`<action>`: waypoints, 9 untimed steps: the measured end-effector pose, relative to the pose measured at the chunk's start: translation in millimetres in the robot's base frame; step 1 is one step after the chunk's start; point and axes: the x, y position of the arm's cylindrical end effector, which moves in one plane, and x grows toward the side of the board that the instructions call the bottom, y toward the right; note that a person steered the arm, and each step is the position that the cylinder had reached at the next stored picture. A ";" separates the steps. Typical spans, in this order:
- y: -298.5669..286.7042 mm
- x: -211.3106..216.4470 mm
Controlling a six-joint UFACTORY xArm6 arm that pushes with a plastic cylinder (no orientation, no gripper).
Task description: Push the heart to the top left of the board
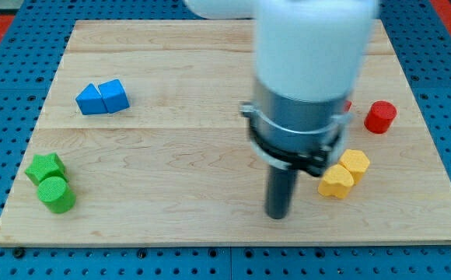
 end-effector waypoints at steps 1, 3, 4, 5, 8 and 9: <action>94.5 -18.6; -120.9 -96.7; -98.8 -68.4; -70.5 -49.8; -82.6 -154.9; -59.2 -93.9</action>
